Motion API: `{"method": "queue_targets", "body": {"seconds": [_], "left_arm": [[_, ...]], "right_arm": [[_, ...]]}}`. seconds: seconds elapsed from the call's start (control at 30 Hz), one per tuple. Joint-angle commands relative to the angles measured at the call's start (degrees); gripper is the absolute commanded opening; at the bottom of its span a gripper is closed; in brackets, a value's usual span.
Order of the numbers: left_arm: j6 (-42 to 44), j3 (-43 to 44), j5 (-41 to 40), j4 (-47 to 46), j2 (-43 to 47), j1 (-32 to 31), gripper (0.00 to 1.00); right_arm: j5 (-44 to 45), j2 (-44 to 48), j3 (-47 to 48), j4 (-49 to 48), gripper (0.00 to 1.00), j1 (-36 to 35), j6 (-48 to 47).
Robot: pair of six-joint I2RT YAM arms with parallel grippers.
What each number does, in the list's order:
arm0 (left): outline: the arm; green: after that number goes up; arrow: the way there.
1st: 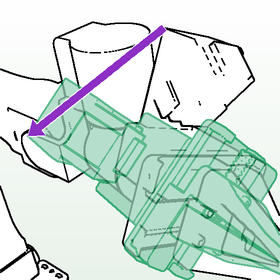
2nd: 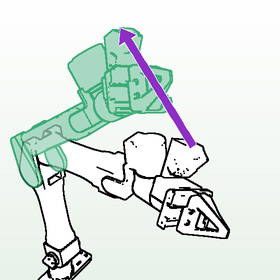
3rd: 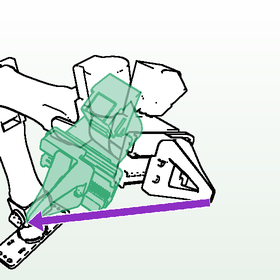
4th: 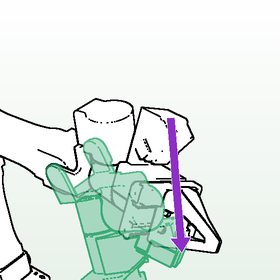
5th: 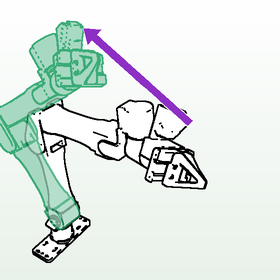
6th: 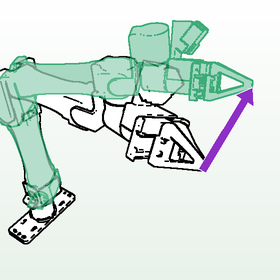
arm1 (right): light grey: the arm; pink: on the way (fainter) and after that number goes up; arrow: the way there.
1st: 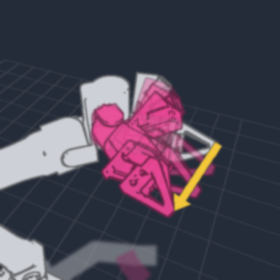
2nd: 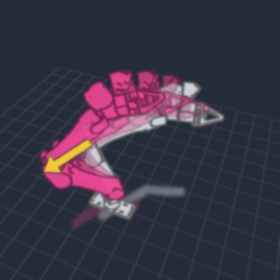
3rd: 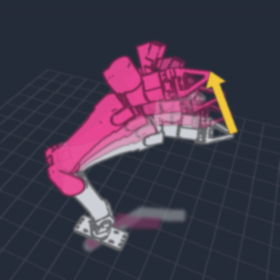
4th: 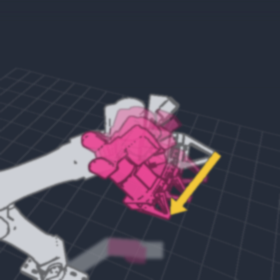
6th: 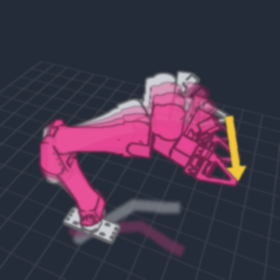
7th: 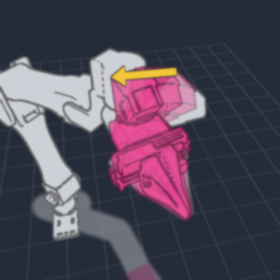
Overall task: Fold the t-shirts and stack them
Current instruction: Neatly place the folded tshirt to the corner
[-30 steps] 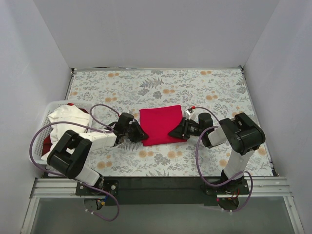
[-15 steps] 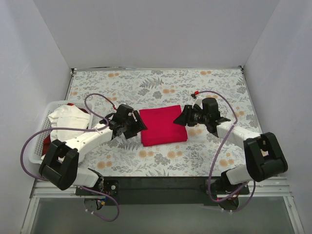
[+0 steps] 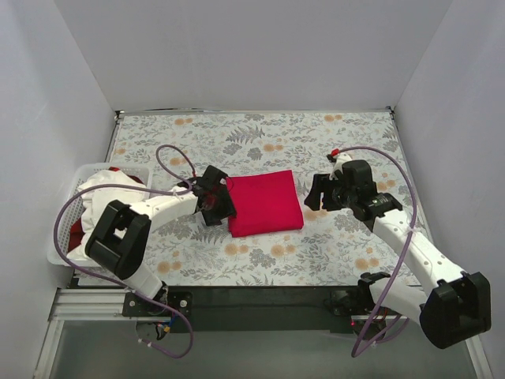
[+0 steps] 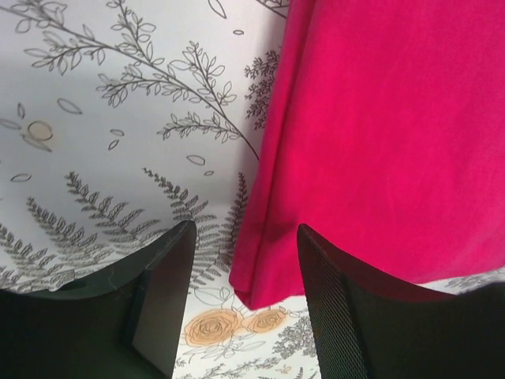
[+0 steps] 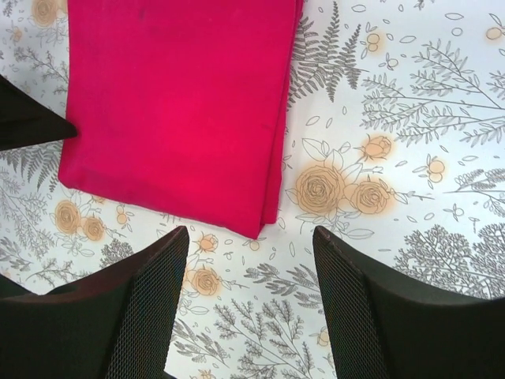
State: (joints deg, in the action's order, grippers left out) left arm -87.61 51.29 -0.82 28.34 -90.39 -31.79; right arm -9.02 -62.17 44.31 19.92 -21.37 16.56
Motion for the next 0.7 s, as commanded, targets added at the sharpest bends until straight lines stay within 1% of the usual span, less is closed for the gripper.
{"method": "queue_targets", "body": {"seconds": [0.0,0.13,0.23,0.3,0.37,0.4,0.5,0.53,0.57,0.63,0.67], "left_arm": [[1.13,2.41,-1.38,-0.3,-1.89,-0.38,0.52],[1.04,3.73,-1.73,-0.39,-5.84,-0.55,0.48],[0.95,4.34,-2.43,-0.74,-8.31,-0.55,0.39],[1.3,4.96,-3.39,-0.74,-9.71,-0.55,0.25],[2.53,6.54,-5.76,-0.65,-10.77,-0.47,0.14],[2.97,7.15,-6.64,-0.56,-11.99,-0.46,0.0],[5.78,10.75,-9.02,-0.48,-14.63,1.11,0.0],[6.57,11.89,-9.63,-0.22,-16.73,1.73,0.0],[8.06,14.6,-10.07,0.14,-17.62,3.47,0.0],[9.65,17.34,-12.27,0.84,-20.25,6.63,0.0],[11.48,20.66,-12.97,1.19,-21.13,7.79,0.0]], "right_arm": [[2.86,2.66,-0.98,2.75,0.71,0.27,-1.96],[1.55,2.5,-1.25,2.84,0.71,0.27,-3.11],[1.46,2.23,-1.42,2.84,0.71,0.36,-3.63],[1.46,2.32,-1.34,2.93,0.71,0.27,-3.99],[1.55,2.41,-1.16,3.02,0.71,0.27,-4.51],[1.72,2.41,-1.07,3.1,0.71,0.27,-4.69],[1.63,2.23,-0.72,3.19,0.71,0.27,-5.66],[1.02,2.14,-0.37,3.28,0.7,0.36,-5.92],[0.5,1.97,-0.28,3.54,0.7,0.36,-6.36],[-0.47,1.88,0.16,3.63,0.7,0.36,-6.54],[-0.74,2.05,0.33,3.81,0.7,0.36,-6.54]]}}
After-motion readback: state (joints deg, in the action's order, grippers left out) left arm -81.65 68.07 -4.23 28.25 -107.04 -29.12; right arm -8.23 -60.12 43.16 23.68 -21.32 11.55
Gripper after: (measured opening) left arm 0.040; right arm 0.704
